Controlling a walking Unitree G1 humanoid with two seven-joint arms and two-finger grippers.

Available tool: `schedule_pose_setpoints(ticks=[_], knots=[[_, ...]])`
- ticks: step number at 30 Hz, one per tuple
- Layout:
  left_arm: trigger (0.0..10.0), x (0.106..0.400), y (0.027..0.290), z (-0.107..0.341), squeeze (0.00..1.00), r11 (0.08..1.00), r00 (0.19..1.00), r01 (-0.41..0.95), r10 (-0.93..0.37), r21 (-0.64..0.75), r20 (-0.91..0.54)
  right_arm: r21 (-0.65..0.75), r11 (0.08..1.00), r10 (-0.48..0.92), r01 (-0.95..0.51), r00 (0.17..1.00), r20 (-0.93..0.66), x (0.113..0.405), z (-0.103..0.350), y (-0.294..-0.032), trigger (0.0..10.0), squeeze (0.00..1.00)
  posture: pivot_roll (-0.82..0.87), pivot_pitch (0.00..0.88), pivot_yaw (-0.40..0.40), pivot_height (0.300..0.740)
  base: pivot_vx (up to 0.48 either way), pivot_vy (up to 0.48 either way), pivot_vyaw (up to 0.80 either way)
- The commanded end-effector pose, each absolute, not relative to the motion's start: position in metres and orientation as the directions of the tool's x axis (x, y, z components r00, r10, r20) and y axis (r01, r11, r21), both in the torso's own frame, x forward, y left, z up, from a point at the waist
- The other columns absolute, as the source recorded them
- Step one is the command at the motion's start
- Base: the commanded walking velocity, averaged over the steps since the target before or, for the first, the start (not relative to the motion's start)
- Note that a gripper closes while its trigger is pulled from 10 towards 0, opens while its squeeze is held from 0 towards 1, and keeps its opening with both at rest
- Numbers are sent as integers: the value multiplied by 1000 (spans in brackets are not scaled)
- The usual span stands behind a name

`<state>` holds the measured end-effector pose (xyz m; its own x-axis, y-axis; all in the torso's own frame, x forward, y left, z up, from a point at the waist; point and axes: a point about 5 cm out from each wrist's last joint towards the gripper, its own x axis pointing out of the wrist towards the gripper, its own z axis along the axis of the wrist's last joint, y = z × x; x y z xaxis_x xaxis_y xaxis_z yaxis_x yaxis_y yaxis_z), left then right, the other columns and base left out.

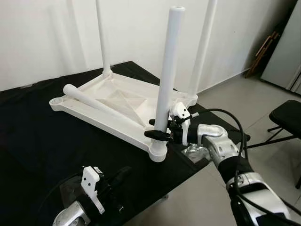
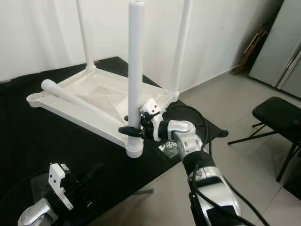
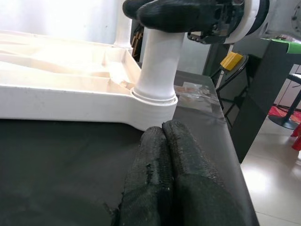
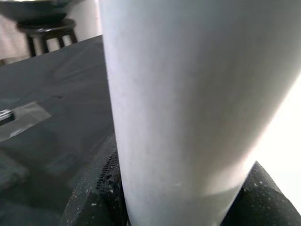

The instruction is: Building children table

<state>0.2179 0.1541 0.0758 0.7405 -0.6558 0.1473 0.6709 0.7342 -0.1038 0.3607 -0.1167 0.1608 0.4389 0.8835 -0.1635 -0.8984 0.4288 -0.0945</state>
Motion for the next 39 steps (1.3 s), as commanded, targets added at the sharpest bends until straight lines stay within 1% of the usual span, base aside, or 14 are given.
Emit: schedule_pose_setpoints(ticks=[1, 3, 4, 5, 9, 18, 19, 20, 31, 32, 34, 35, 37, 39], knots=[[10000, 215, 151, 74, 0, 730, 737, 675, -661, -108, 140, -80, 458, 856, -885, 463, -228, 357, 143, -122, 0, 0, 37, 0, -40, 740, 0, 0, 0], [10000, 214, 151, 73, 0, 729, 736, 676, -662, -109, 140, -83, 593, 775, -801, 595, -211, 355, 132, -117, 0, 0, 27, 0, -44, 740, 0, 0, 0], [10000, 213, 152, 74, 0, 728, 736, 677, -663, -111, 140, -52, 819, 562, -572, 816, -138, 354, 122, -111, 0, 0, 24, 0, -50, 740, 0, 0, 0], [10000, 214, 152, 74, 0, 726, 735, 677, -663, -118, 140, -11, 891, 446, -454, 880, -161, 332, 97, -91, 0, 0, 24, 0, -30, 740, 0, 0, 0], [10000, 215, 152, 73, 0, 717, 727, 686, -674, -123, 133, 58, 895, 443, -442, 864, -241, 297, 67, -49, 0, 0, 15, 0, -16, 740, 0, 0, 0], [10000, 215, 155, 73, 0, 716, 732, 682, -666, -152, 143, -7, 896, 432, -443, 877, -208, 311, 81, -55, 0, 0, 1, 0, -22, 740, 0, 0, 0], [10000, 216, 154, 73, 0, 718, 734, 680, -664, -149, 144, -17, 904, 413, -427, 885, -216, 311, 82, -55, 10000, 0, 3, 0, -23, 740, 0, 0, 0], [10000, 217, 154, 73, 0, 721, 735, 678, -662, -144, 146, 28, 883, 464, -468, 862, -203, 314, 88, -53, 10000, 1000, 6, 0, -22, 740, 0, 0, 0], [10000, 219, 153, 74, 0, 723, 735, 677, -661, -137, 147, 34, 741, 672, -671, 740, -37, 339, 142, -60, 10000, 957, 12, 0, -25, 740, 0, 0, 0], [10000, 220, 153, 74, 0, 723, 735, 677, -661, -136, 149, -34, 617, 786, -786, 618, -30, 342, 156, -65, 10000, 0, 12, 0, -27, 740, 0, 0, 0], [10000, 220, 153, 74, 0, 723, 735, 677, -661, -136, 149, -34, 617, 786, -786, 618, -30, 342, 156, -65, 10000, 0, 12, 0, -27, 740, 0, 0, 0], [10000, 221, 152, 74, 0, 723, 735, 678, -661, -133, 150, -96, 490, 866, -866, 497, -65, 349, 168, -73, 10000, 0, 22, 0, -27, 740, 0, 0, 0], [10000, 221, 152, 74, 0, 723, 735, 678, -661, -133, 150, -96, 490, 866, -866, 497, -65, 349, 168, -73, 10000, 0, 22, 0, -27, 740, 0, 0, 0], [10000, 221, 152, 74, 0, 725, 735, 677, -661, -127, 149, -128, 341, 927, -931, 355, -116, 360, 184, -86, 10000, 0, 35, 0, -28, 740, 0, 0, 0]])
